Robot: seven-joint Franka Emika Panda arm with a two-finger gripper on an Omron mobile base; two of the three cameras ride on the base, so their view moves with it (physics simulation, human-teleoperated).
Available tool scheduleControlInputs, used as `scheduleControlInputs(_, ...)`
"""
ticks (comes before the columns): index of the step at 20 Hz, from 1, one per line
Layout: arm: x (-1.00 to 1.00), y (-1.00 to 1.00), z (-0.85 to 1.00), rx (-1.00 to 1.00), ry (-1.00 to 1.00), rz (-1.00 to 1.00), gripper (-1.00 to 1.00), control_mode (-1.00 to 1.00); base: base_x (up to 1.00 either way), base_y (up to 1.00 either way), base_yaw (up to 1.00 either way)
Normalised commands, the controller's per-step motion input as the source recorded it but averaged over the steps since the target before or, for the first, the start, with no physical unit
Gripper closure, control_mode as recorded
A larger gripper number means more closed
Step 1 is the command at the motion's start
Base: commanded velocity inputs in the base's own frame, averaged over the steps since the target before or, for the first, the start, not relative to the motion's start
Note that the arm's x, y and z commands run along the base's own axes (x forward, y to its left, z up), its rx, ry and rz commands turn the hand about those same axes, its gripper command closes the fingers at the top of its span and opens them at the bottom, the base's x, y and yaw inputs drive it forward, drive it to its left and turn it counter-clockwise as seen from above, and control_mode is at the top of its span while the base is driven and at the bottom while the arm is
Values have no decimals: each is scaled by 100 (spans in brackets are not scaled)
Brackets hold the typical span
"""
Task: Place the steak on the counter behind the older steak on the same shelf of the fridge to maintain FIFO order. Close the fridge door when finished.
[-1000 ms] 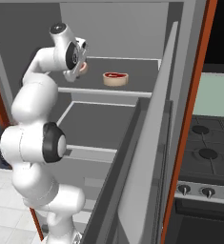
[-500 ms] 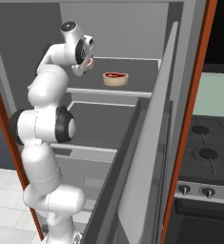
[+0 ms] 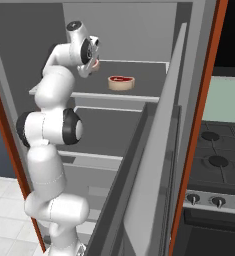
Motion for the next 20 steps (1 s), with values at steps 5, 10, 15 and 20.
scheduleControlInputs(5,-15,0,-30,0,-26,1,-100,-100,0,0,0)
scheduleControlInputs(10,-17,0,-15,0,-30,0,-100,-100,0,0,0)
scheduleControlInputs(15,1,0,6,0,-10,0,-100,-100,0,0,0)
scheduleControlInputs(20,18,-4,-2,-1,15,0,-100,-100,0,0,0)
